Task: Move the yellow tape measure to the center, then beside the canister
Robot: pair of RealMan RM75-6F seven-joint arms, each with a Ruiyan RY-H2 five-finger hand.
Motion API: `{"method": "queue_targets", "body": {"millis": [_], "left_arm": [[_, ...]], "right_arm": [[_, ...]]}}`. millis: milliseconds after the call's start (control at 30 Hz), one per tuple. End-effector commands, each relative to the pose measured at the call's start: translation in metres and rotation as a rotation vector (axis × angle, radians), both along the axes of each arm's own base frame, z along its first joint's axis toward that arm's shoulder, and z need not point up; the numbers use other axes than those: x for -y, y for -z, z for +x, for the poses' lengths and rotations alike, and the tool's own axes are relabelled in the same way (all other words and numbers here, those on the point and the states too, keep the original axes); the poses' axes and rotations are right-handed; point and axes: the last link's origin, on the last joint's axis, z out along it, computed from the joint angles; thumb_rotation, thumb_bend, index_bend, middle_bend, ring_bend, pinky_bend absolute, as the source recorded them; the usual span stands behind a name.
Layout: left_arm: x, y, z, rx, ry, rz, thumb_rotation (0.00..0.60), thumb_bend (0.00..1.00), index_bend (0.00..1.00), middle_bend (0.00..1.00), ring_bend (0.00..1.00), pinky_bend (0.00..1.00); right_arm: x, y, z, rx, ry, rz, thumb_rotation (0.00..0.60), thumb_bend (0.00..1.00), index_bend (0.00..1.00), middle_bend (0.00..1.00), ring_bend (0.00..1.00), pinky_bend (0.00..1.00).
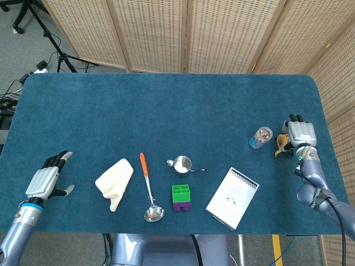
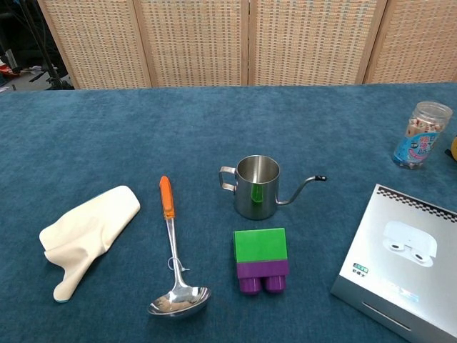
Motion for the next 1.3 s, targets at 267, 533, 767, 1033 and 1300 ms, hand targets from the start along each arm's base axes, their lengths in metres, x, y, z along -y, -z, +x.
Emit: {"method": "queue_targets", "body": {"millis": [267,533,767,1033,1300], "left_arm": [[0.000,-0.001,0.000,0.001,-0.001,0.004,0.600,0.28,0.03,0.00,0.00,0.00],[-0.001,-0.002,0.000,0.001,-0.002,0.012,0.600,0.28,0.03,0.00,0.00,0.00],[-0.001,-0.005,0.000,0.000,0.002,0.031,0.600,0.27,0.03,0.00,0.00,0.00],[-0.001,-0.012,0.001,0.007,0.035,0.099,0.600,0.20,0.03,0.00,0.00,0.00],[0.002,-0.015,0.003,-0.003,0.071,0.152,0.600,0.01,0.00,0.00,0.00,0.00]], "right_arm": [[0.004,-0.012,0.007,-0.017,-0.020,-0.031,0.600,0.12,0.35,0.08,0.02,0.26],[0.011,-0.044,0.047,-0.060,-0.131,-0.104,0.600,0.13,0.35,0.08,0.02,0.26],[-0.001,-0.064,0.088,-0.057,-0.265,-0.175,0.600,0.10,0.32,0.06,0.01,0.22],[-0.048,-0.057,0.099,-0.007,-0.385,-0.177,0.600,0.00,0.01,0.00,0.00,0.00],[-0.102,-0.033,0.079,0.030,-0.459,-0.201,0.600,0.00,0.00,0.00,0.00,0.00]]}}
